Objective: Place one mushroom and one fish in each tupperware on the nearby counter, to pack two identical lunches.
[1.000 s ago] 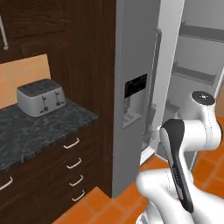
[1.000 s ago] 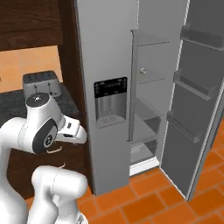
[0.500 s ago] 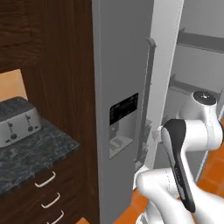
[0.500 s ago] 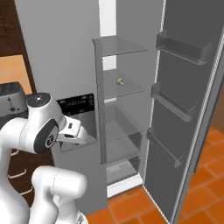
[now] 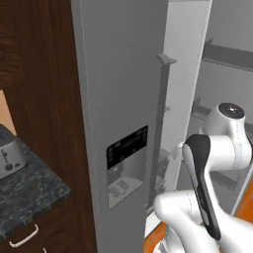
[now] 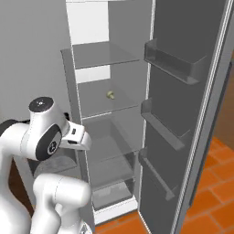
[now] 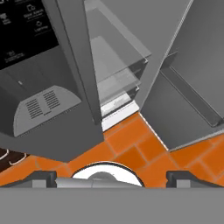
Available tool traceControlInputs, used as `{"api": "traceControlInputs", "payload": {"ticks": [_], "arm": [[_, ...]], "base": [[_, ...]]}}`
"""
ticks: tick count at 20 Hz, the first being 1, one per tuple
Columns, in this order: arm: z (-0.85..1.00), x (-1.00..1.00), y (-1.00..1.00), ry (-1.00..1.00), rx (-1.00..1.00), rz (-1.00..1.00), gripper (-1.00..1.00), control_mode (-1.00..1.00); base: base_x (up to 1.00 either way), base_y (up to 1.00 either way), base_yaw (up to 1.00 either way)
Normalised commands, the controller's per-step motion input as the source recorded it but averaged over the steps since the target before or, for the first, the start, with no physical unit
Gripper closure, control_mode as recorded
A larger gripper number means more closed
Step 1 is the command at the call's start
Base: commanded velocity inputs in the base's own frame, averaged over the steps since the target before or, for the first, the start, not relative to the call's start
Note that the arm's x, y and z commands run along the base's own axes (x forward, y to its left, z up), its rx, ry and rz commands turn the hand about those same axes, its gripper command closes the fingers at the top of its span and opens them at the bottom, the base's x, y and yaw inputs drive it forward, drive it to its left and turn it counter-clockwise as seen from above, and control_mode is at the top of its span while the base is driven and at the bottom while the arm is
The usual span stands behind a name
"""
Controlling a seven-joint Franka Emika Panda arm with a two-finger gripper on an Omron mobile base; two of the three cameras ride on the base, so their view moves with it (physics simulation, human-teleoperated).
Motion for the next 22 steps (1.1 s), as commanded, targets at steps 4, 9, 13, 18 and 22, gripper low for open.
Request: {"api": "traceControlInputs", "payload": {"ticks": [4,9,13,18,22], "arm": [[0.0,0.0,0.0,0.0,0.0,0.0,-1.0,1.0],[0.0,0.0,0.0,0.0,0.0,0.0,-1.0,1.0],[0.0,0.0,0.0,0.0,0.0,0.0,-1.0,1.0],[0.0,0.0,0.0,0.0,0.0,0.0,-1.0,1.0],[0.0,0.0,0.0,0.0,0.0,0.0,-1.0,1.0]], "base": [[0.51,-0.29,0.28],[0.45,-0.36,0.29],[0.36,-0.15,0.26],[0.35,-0.31,0.29],[0.39,-0.3,0.28]]}}
